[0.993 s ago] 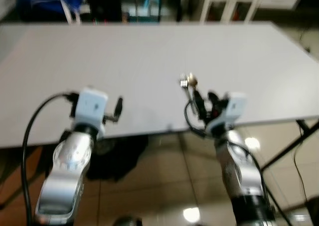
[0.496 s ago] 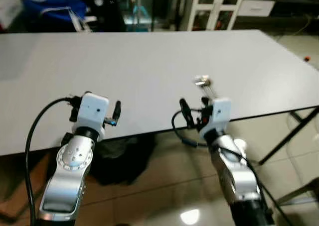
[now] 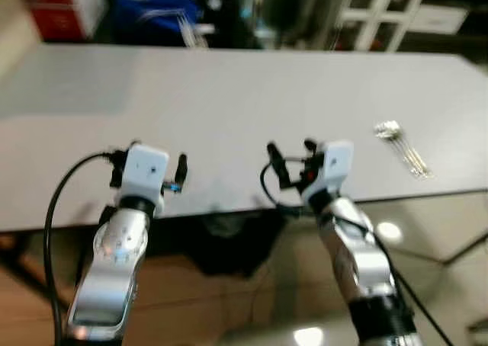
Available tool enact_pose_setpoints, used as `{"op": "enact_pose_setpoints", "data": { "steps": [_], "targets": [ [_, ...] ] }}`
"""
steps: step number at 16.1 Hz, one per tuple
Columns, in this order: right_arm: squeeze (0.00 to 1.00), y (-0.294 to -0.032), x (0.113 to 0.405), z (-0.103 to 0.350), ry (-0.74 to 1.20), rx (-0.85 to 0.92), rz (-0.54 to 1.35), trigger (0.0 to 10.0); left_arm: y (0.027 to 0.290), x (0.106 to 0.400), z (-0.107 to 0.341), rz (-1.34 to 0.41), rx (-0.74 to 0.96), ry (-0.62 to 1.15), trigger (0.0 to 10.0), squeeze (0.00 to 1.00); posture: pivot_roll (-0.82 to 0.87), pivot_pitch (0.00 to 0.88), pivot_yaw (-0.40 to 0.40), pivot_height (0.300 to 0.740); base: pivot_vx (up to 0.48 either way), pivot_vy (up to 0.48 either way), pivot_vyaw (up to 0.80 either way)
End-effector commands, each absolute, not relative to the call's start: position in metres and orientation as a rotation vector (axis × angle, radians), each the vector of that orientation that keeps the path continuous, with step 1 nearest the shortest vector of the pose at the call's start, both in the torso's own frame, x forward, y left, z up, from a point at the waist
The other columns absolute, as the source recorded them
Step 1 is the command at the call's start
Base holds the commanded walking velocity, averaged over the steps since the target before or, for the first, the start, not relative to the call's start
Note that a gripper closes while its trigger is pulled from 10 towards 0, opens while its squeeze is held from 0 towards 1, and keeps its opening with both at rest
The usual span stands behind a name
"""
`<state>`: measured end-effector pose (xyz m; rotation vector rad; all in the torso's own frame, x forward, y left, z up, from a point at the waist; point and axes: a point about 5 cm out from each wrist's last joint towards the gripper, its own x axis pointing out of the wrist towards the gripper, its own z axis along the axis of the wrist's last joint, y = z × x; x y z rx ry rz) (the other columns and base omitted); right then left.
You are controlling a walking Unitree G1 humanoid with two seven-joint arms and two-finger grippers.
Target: Setting the table
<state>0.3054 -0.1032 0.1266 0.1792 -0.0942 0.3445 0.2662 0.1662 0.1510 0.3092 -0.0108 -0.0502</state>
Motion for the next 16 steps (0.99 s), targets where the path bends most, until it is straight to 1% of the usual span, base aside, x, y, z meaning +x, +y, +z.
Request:
{"op": "enact_pose_setpoints", "data": {
  "steps": [1,2,4,6,9,12,16],
  "targets": [
    [1.00,-0.117,0.305,0.122,-0.079,0.202,0.294,10.0,0.160,0.265,0.148,-0.066,0.300,-0.003,10.0,0.00,0.13,0.000,-0.081,0.740,0.000,0.480,0.00],
    [1.00,-0.118,0.305,0.123,-0.085,0.197,0.295,10.0,0.160,0.264,0.148,-0.067,0.297,-0.003,10.0,0.00,0.12,0.000,-0.074,0.740,0.000,0.480,0.00],
    [1.00,-0.112,0.301,0.126,-0.094,0.243,0.363,10.0,0.158,0.260,0.142,-0.080,0.294,0.021,10.0,0.00,0.10,0.000,-0.071,0.740,0.000,0.480,0.00],
    [1.00,-0.109,0.296,0.125,-0.088,0.245,0.383,10.0,0.157,0.260,0.143,-0.079,0.297,0.019,10.0,0.00,0.10,0.000,-0.074,0.740,0.000,0.480,0.00],
    [1.00,-0.117,0.293,0.119,-0.059,0.280,0.336,10.0,0.156,0.258,0.144,-0.075,0.288,0.017,10.0,0.00,0.09,0.000,-0.065,0.740,0.000,0.480,0.00],
    [1.00,-0.123,0.287,0.116,-0.050,0.258,0.308,10.0,0.156,0.255,0.142,-0.080,0.288,0.027,10.0,0.00,0.09,0.000,-0.052,0.740,0.000,0.480,0.00],
    [1.00,-0.117,0.279,0.119,-0.059,0.266,0.382,10.0,0.158,0.250,0.141,-0.088,0.296,0.043,10.0,0.00,0.09,0.000,-0.045,0.740,0.000,0.480,0.00]
  ]
}}
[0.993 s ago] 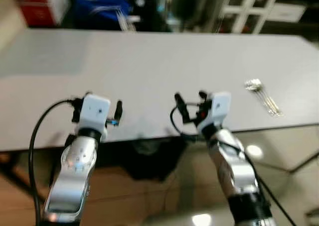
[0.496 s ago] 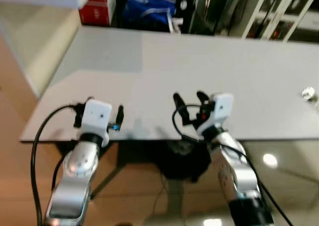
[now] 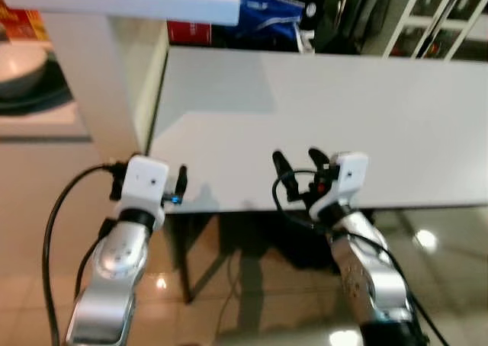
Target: Setting the table
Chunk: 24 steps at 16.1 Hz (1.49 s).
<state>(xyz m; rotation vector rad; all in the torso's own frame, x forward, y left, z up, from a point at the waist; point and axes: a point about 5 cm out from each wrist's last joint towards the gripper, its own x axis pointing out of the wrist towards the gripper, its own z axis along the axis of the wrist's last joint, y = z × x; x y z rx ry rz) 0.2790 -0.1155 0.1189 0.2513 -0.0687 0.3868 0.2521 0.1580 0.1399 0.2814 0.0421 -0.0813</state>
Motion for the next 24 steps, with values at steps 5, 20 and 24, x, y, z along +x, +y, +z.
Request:
{"op": "enact_pose_setpoints", "data": {
  "steps": [5,20,24],
  "targets": [
    [1.00,-0.120,0.274,0.121,-0.068,0.268,0.374,10.0,0.160,0.247,0.143,-0.095,0.304,0.042,10.0,0.00,0.09,0.000,-0.036,0.740,0.000,0.480,0.00],
    [1.00,-0.120,0.288,0.167,-0.184,0.315,0.372,10.0,0.168,0.265,0.185,-0.059,0.249,-0.093,10.0,0.00,0.09,0.000,-0.032,0.740,0.000,0.480,0.00],
    [0.37,-0.121,0.298,0.179,-0.162,0.278,0.330,10.0,0.168,0.270,0.200,-0.042,0.264,-0.126,10.0,0.00,0.09,0.000,-0.030,0.740,0.000,0.120,0.00]
  ]
}}
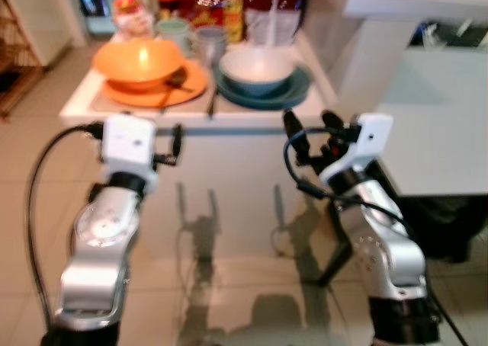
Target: Setting the table
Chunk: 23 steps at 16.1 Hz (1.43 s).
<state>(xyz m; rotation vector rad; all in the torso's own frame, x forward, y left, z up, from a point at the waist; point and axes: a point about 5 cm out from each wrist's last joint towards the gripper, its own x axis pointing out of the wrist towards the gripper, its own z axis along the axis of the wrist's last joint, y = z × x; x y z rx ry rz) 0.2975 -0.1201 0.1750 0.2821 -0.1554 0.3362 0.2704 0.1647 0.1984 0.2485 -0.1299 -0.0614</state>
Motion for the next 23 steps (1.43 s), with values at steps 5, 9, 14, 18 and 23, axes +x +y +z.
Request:
{"op": "enact_pose_setpoints", "data": {
  "steps": [5,9,14,18,23],
  "targets": [
    [0.00,-0.125,0.304,0.193,-0.196,0.255,0.297,10.0,0.168,0.272,0.207,-0.066,0.263,-0.158,10.0,0.00,0.09,0.000,-0.029,0.740,0.439,0.000,0.00],
    [0.00,-0.128,0.309,0.199,-0.187,0.247,0.273,10.0,0.166,0.272,0.208,-0.077,0.264,-0.156,10.0,0.00,0.09,0.000,-0.033,0.740,0.469,0.000,0.00],
    [0.00,-0.130,0.314,0.204,-0.171,0.236,0.269,10.0,0.167,0.272,0.207,-0.078,0.265,-0.151,10.0,0.00,0.09,0.000,-0.035,0.740,0.469,0.000,0.00],
    [1.00,-0.140,0.316,0.213,-0.153,0.228,0.231,10.0,0.159,0.267,0.216,-0.161,0.225,-0.225,10.0,0.00,0.09,0.000,-0.030,0.740,0.234,0.000,0.00],
    [0.00,-0.148,0.331,0.216,-0.052,0.138,0.173,10.0,0.156,0.265,0.225,-0.243,0.215,-0.272,10.0,0.00,0.09,0.000,-0.030,0.740,0.000,0.000,0.00]
  ]
}}
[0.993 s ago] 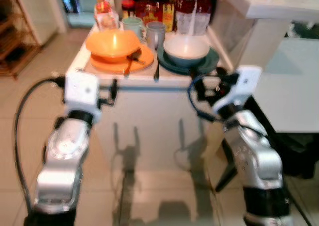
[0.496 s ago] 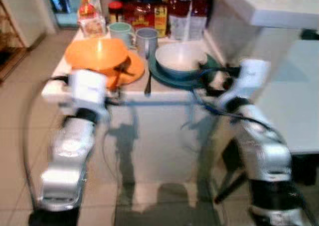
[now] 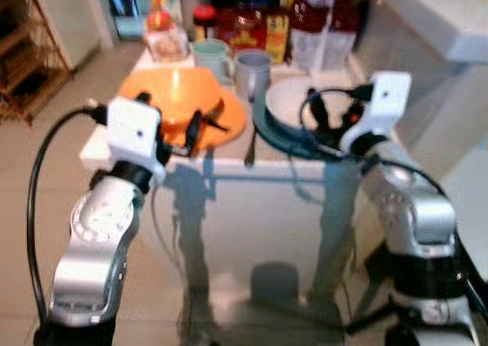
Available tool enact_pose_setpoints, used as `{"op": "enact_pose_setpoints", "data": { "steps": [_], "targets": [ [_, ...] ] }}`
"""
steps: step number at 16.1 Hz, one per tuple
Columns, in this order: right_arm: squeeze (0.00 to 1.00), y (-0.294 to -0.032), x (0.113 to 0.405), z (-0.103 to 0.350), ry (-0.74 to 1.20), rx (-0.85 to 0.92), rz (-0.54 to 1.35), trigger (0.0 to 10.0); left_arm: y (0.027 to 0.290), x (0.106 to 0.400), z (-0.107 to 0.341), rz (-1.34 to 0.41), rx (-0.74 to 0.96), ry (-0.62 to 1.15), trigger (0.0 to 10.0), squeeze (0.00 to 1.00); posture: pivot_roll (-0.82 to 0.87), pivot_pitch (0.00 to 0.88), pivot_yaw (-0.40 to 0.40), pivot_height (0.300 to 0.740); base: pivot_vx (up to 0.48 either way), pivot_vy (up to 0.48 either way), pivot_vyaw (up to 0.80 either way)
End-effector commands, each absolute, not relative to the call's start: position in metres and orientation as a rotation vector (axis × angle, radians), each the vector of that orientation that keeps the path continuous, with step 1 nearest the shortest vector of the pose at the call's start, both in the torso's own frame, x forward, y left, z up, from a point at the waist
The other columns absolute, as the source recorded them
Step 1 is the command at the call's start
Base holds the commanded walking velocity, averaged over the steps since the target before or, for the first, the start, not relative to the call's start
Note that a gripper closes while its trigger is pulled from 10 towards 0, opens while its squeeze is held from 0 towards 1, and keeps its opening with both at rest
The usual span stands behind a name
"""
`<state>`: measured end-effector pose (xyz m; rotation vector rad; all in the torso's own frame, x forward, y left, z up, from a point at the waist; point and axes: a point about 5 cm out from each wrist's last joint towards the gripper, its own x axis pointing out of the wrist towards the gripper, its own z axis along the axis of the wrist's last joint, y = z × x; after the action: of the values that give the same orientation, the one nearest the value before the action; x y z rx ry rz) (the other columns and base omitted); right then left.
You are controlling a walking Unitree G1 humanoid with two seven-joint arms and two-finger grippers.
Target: Setting the table
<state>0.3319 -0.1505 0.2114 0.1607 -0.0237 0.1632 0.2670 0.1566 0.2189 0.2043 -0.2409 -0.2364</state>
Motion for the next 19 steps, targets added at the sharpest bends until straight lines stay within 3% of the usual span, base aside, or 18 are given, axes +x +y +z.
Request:
{"op": "enact_pose_setpoints", "data": {
  "steps": [1,7,11,14,15,17,18,19],
  "targets": [
    [0.00,-0.157,0.339,0.222,0.009,0.237,0.126,10.0,0.156,0.266,0.225,-0.255,0.210,-0.266,10.0,0.00,0.09,0.000,-0.030,0.740,0.000,0.000,0.00],
    [0.00,-0.169,0.365,0.210,0.230,0.216,0.064,10.0,0.149,0.263,0.207,-0.420,0.270,-0.116,10.0,0.00,0.08,0.000,-0.022,0.740,0.000,0.000,0.00],
    [0.00,-0.168,0.378,0.202,0.309,0.330,0.063,10.0,0.143,0.260,0.208,-0.468,0.262,-0.112,10.0,0.00,0.10,0.000,-0.030,0.740,0.000,0.000,0.00],
    [0.00,-0.162,0.383,0.192,0.363,0.527,0.151,10.0,0.135,0.251,0.210,-0.570,0.252,-0.123,10.0,0.00,0.10,0.000,-0.031,0.740,0.000,0.000,0.00],
    [0.00,-0.162,0.383,0.188,0.374,0.550,0.148,7.1,0.134,0.250,0.210,-0.578,0.251,-0.124,10.0,0.00,0.10,0.000,-0.031,0.740,0.000,0.000,0.00],
    [0.00,-0.163,0.383,0.184,0.387,0.592,0.135,2.8,0.132,0.249,0.209,-0.582,0.249,-0.122,10.0,0.00,0.10,0.000,-0.031,0.740,0.000,0.000,0.00],
    [0.00,-0.163,0.383,0.183,0.392,0.604,0.136,0.0,0.132,0.249,0.209,-0.583,0.250,-0.122,10.0,0.00,0.10,0.000,-0.030,0.740,0.000,0.000,0.00],
    [0.00,-0.163,0.383,0.183,0.394,0.610,0.136,0.0,0.132,0.249,0.209,-0.584,0.250,-0.121,10.0,0.00,0.10,0.000,-0.028,0.740,0.000,0.000,0.00]
  ]
}}
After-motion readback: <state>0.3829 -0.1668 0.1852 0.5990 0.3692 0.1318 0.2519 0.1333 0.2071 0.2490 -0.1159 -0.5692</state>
